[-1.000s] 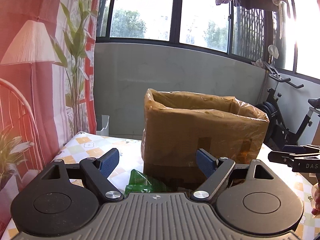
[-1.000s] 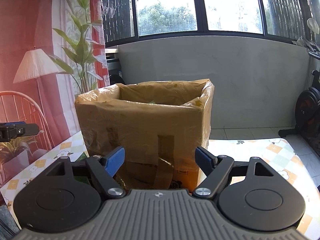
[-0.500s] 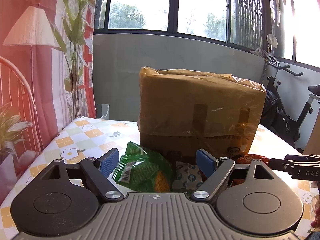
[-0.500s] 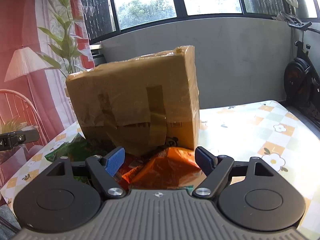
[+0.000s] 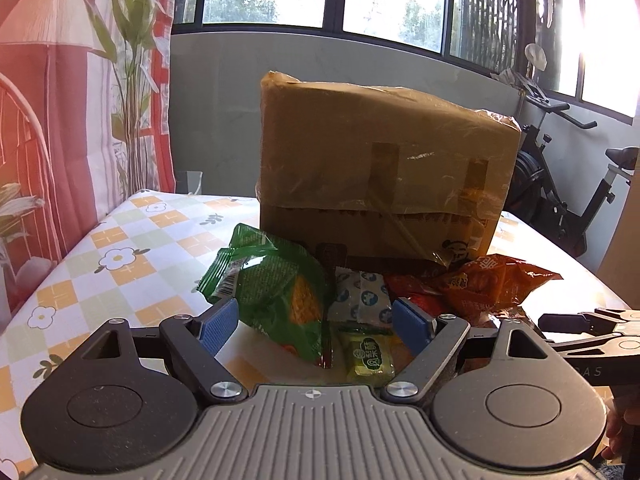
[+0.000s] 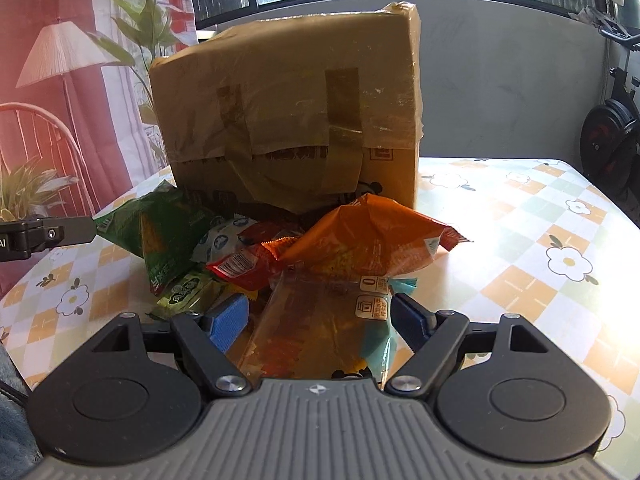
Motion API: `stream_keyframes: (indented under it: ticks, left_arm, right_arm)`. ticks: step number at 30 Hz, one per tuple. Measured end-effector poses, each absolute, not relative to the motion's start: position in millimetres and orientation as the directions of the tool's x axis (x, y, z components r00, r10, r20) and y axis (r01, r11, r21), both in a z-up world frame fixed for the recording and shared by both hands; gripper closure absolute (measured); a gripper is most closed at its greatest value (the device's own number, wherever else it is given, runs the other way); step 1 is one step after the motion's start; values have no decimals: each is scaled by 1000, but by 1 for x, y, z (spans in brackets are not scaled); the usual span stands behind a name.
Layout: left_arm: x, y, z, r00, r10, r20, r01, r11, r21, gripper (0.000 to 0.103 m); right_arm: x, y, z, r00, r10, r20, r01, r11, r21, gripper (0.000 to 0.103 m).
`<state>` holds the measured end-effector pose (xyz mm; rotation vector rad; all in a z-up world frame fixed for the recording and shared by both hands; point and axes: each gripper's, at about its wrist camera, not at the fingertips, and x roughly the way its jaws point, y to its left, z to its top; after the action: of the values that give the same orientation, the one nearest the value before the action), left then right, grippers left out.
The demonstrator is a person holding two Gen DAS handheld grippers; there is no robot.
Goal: Organize snacks
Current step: 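Grasp the small green cake pack with the left tool while the right grasps the large bread pack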
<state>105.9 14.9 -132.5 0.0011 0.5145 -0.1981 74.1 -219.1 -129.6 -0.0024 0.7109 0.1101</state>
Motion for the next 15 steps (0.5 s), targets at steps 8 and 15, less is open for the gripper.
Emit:
stream_keyframes:
  ticks: [8, 15]
  left_arm:
    - [109, 6, -146, 814, -237, -531, 235, 969, -72, 21]
    - [116, -8, -159, 739, -336, -584, 324, 937, -130, 55]
  right_arm:
    - [82, -218, -147, 711, 71, -699, -75, 997, 25, 16]
    - [76, -224, -147, 723, 112, -681, -91, 994, 66, 24]
